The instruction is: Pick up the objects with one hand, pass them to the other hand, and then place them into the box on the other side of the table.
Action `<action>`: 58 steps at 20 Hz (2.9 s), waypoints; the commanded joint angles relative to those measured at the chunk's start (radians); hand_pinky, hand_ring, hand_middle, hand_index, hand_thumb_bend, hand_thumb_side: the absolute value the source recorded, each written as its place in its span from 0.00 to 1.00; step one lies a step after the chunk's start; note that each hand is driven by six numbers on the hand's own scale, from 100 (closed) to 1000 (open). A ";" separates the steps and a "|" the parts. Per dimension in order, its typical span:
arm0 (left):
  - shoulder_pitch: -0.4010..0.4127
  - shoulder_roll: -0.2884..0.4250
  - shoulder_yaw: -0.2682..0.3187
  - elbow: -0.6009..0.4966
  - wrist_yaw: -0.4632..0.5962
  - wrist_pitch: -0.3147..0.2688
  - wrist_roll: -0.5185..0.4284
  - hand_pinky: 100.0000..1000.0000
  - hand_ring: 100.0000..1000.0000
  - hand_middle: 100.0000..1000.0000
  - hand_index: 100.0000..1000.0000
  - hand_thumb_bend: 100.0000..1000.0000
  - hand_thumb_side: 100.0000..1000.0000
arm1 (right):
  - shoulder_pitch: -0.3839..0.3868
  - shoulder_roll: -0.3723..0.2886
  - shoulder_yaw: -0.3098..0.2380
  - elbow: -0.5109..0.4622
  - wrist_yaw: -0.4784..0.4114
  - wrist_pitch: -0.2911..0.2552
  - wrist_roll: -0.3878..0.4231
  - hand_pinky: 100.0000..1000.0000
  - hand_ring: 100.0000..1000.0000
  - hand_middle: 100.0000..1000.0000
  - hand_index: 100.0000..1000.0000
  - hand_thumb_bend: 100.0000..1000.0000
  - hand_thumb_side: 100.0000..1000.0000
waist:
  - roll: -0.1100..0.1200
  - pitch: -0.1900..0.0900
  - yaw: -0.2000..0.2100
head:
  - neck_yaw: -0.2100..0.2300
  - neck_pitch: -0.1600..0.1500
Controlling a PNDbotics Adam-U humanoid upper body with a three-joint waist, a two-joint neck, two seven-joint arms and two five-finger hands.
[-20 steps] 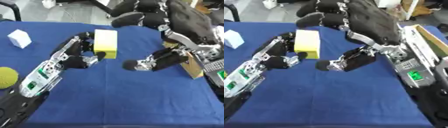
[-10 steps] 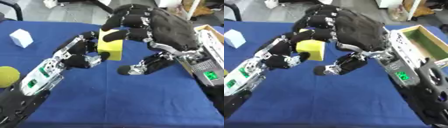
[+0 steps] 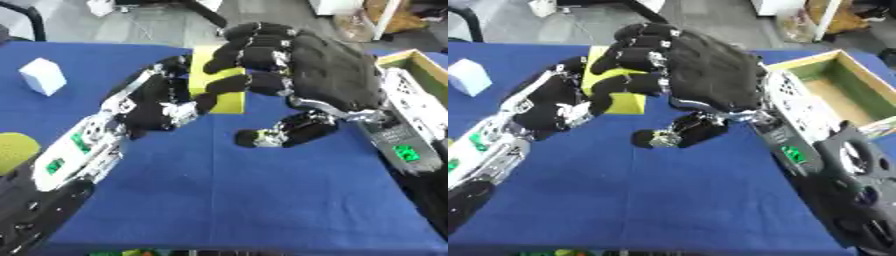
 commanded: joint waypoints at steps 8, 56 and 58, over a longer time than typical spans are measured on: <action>0.006 0.037 0.002 -0.060 0.029 0.013 0.014 0.54 0.38 0.35 0.50 0.30 0.00 | -0.008 0.001 -0.020 0.008 0.073 0.018 -0.071 0.82 0.74 0.75 0.80 0.42 0.07 | 0.016 -0.011 -0.001 | -0.003 -0.002; 0.118 0.053 0.164 -0.134 -0.091 -0.050 0.122 0.70 0.64 0.66 0.79 1.00 0.49 | 0.012 -0.155 -0.222 0.026 0.067 0.316 -0.413 0.68 0.53 0.44 0.64 0.22 0.00 | 0.012 -0.012 -0.017 | -0.024 -0.002; 0.140 0.043 0.173 -0.128 -0.099 -0.067 0.133 0.70 0.64 0.65 0.79 1.00 0.50 | 0.021 -0.184 -0.271 0.091 0.038 0.384 -0.406 0.70 0.58 0.48 0.69 0.17 0.00 | 0.010 -0.012 -0.019 | -0.031 -0.002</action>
